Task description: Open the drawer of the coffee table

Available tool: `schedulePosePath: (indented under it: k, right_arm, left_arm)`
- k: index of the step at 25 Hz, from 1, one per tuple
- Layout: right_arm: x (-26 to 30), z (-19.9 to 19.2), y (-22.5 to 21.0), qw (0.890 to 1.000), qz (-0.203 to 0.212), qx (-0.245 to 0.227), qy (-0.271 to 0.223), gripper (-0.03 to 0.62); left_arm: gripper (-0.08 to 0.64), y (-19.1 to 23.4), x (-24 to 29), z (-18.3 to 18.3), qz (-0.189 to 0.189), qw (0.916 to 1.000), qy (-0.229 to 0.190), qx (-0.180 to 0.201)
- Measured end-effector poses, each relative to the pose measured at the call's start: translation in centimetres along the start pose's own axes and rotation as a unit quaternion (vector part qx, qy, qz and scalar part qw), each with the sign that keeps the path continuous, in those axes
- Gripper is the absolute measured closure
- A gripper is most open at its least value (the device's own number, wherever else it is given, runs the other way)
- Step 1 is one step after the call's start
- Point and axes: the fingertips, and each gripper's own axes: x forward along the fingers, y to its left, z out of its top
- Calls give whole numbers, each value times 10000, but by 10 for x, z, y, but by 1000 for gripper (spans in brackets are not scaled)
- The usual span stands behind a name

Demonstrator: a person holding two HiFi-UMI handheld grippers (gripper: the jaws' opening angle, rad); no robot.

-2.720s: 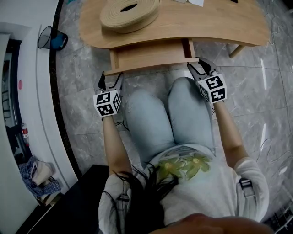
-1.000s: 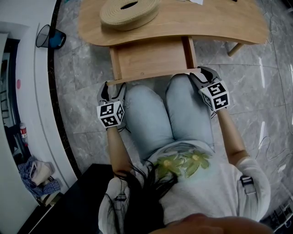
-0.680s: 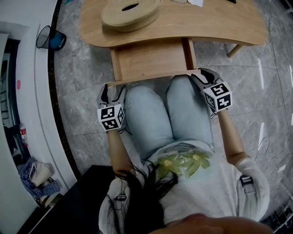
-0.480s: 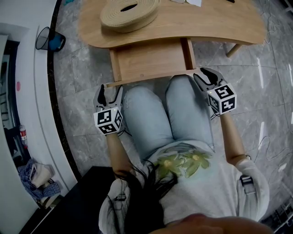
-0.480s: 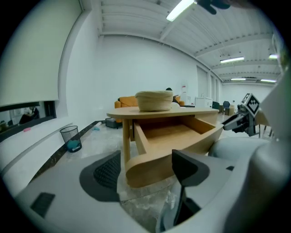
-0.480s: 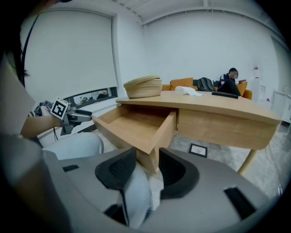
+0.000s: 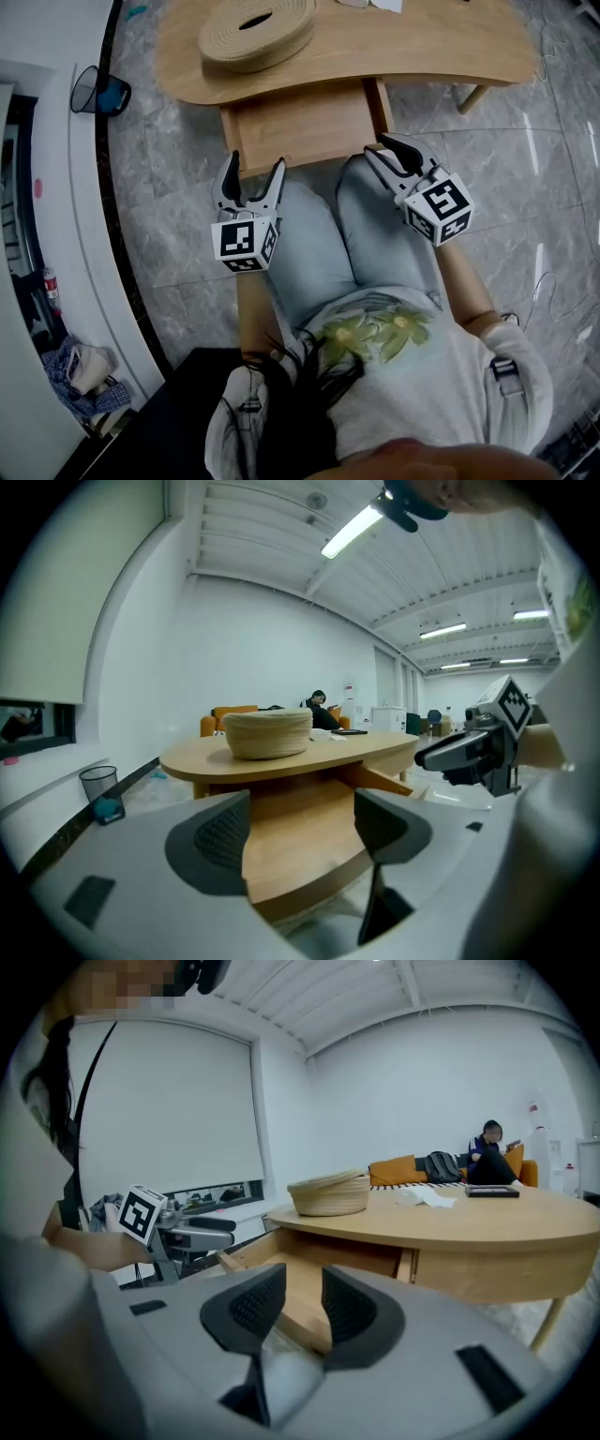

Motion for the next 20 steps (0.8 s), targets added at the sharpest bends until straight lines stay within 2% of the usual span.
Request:
schedulePosePath:
  k: [2,6,9,13,14,18,20]
  right_arm:
    - [8,1,15,9999,130,-54,-23,479]
    - [20,1,32,9994,276,-171,-81,569]
    - [30,-2,39,9992,341,-205,-79,583]
    - [44,-11,51,9985,430,-347,7,583]
    - [47,-14,54,9981,456,-408,55,583]
    - [54,-25,62,9967,566,-543,218,584]
    - [57,-27,60,9967,535,-543,272,584]
  left_arm:
    - [196,-17,7,0,-198,9998,-20,-36]
    - [221,-44,20,-6,-394,9991,98,140]
    - [423,-51,24,-8,-280,9993,91,248]
    - [526,-58,28,-13,-234,9994,54,229]
    - [543,-60,29,-15,-249,9993,70,253]
    - [545,-73,34,-23,-513,9982,205,234]
    - [545,-74,37,-27,-530,9980,298,200]
